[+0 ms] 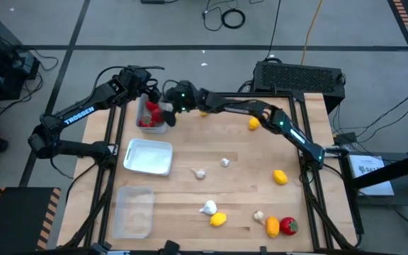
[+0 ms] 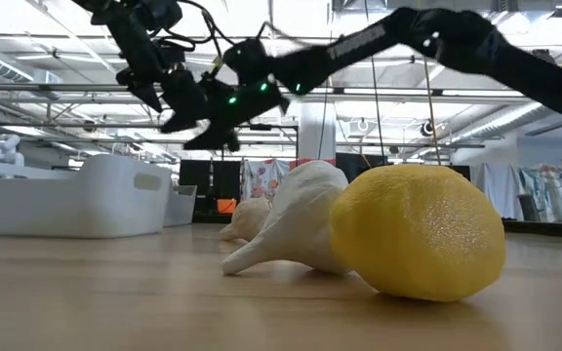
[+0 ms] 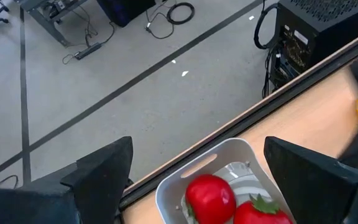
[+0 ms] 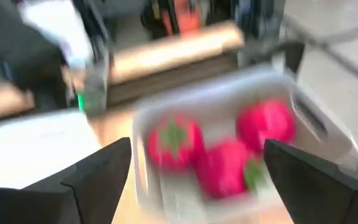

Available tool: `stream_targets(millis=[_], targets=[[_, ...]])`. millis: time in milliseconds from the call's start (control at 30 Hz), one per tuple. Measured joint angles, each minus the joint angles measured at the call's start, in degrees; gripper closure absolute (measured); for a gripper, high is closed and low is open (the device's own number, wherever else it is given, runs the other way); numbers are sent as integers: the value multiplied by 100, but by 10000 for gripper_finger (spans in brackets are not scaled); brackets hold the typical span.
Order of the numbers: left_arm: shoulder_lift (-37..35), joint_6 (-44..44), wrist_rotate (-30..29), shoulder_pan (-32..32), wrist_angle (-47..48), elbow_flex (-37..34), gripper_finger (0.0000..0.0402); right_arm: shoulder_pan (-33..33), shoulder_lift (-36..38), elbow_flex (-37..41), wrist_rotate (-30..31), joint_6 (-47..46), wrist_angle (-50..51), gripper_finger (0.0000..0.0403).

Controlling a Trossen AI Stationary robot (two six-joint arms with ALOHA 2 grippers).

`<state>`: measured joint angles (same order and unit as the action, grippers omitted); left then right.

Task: Sort produce into baskets
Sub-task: Put the red tomato into the gray bin

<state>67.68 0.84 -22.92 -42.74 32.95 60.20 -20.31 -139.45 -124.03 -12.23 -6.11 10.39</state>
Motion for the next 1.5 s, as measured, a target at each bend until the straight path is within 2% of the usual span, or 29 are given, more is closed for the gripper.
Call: stream_targets(millis=[167,333,467,600,800,900,967,1233,1367,1500], targets=[[0,-13,333,0,90,0,32,-1,527,0,12,713,2819,46],[0,-22,1261,100,99,0,32,199,926,0,4,1227,5459,46],[-2,-58,1890,378,14,-95,32,590,1075,2,20,1264,6843,46],[0,-57,1978,837,-68,-333,32,1221,1275,5,47,1147,7896,46],[0,-156,1975,1672,-884,-681,32,2342,2125,327,573,343,7970,46],[17,-22,1983,2151,-1334,-760,32,2903,2661,723,1112,-548,7937,46],[58,103,1981,2434,-1686,-791,32,3260,2997,1086,1256,-1209,7867,46],[59,449,1976,3187,-2196,-889,32,4819,3909,2504,1151,-4073,7843,46],[57,459,1970,3304,-2315,-894,32,5538,4124,3205,542,-5134,7823,46],[57,461,1971,3324,-2378,-894,32,6226,4138,3839,-81,-5566,7638,46]])
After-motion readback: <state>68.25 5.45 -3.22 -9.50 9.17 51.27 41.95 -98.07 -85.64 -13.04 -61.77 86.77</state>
